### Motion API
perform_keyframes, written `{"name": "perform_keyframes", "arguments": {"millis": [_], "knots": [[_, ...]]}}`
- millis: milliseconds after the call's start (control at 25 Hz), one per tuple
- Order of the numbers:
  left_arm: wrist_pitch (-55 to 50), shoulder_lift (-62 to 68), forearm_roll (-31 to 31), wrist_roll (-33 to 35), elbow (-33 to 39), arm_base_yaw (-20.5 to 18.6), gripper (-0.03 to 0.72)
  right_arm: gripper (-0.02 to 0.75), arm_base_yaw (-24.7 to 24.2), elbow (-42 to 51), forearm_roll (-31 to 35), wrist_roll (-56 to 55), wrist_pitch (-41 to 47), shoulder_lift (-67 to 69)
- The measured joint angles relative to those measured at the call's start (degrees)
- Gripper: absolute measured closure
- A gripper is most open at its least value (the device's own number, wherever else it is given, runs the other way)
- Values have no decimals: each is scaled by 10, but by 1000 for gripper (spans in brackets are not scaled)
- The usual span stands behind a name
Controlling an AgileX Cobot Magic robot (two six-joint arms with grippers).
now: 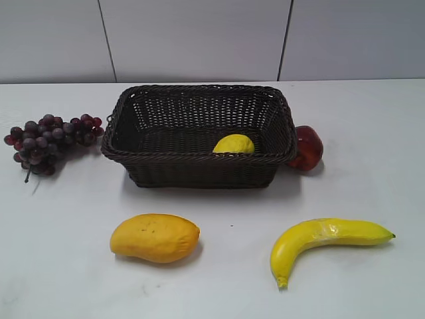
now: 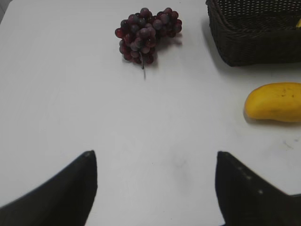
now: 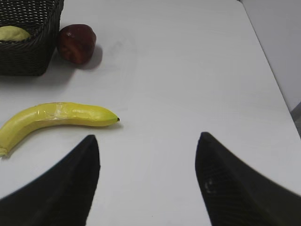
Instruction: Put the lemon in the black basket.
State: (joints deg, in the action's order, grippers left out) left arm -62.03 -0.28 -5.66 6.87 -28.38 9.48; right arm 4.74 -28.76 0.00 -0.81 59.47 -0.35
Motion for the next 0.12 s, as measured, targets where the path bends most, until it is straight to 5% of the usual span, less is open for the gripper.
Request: {"name": "perform_keyframes", "arguments": {"millis": [120], "knots": [[0, 0, 0, 0, 0, 0, 110, 251, 0, 0, 0, 0, 0, 0]]}}
